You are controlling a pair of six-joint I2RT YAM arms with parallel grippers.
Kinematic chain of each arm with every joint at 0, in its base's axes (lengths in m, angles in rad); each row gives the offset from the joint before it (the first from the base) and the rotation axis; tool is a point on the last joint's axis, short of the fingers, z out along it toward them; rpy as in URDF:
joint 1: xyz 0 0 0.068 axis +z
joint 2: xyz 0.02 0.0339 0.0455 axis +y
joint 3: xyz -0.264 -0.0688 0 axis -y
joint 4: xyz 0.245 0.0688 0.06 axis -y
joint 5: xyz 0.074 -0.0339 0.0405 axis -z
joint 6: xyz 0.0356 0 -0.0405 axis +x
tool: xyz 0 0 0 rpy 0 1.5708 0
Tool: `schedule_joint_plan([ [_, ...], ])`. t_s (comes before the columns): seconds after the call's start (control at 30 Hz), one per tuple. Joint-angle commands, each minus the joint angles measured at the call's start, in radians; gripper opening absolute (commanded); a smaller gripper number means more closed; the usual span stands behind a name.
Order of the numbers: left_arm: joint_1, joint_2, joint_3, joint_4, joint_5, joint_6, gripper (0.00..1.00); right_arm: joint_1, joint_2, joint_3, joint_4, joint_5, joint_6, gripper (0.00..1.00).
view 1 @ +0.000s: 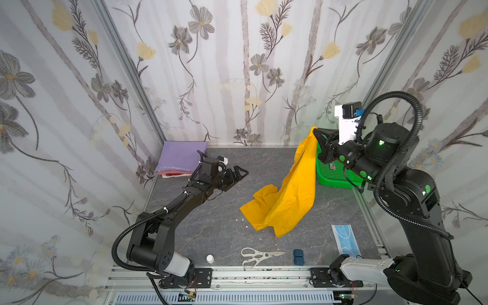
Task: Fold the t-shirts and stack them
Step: 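Lift the yellow t-shirt by its hem with the right gripper, then grasp the hanging yellow t-shirt with the left gripper while the right gripper holds it up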
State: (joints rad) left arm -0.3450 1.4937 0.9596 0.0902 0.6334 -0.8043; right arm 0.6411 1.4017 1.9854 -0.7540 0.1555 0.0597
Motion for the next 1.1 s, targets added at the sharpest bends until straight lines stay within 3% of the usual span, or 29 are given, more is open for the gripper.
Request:
schedule_joint_plan([
  [0.0,-0.017,0.0,-0.036,0.205,0.113,-0.052,1.0,-0.005,0.008,-0.001,0.046,0.019,-0.014,0.0],
  [0.17,-0.074,0.015,-0.131,0.373,0.159,-0.102,1.0,-0.008,0.028,0.058,0.109,-0.039,-0.025,0.0],
  [0.3,-0.084,0.092,-0.119,0.343,0.094,-0.108,1.0,-0.011,0.022,0.099,0.091,-0.176,-0.078,0.0],
  [0.4,-0.084,0.199,0.006,0.133,0.006,-0.082,1.0,-0.014,-0.013,0.095,0.074,-0.179,-0.072,0.0],
  [0.57,-0.139,0.364,0.237,-0.108,-0.161,0.078,0.95,-0.022,-0.098,0.015,0.067,-0.132,-0.06,0.0],
  [0.73,-0.166,0.521,0.345,-0.124,-0.104,0.032,0.9,-0.033,-0.161,-0.023,0.046,-0.104,-0.056,0.0],
  [0.87,-0.191,0.583,0.368,-0.123,-0.06,0.053,0.84,-0.045,-0.194,-0.052,0.037,-0.084,-0.06,0.0],
  [1.07,-0.232,0.613,0.391,-0.167,-0.003,0.098,0.84,-0.059,-0.211,-0.079,0.039,-0.085,-0.061,0.0],
])
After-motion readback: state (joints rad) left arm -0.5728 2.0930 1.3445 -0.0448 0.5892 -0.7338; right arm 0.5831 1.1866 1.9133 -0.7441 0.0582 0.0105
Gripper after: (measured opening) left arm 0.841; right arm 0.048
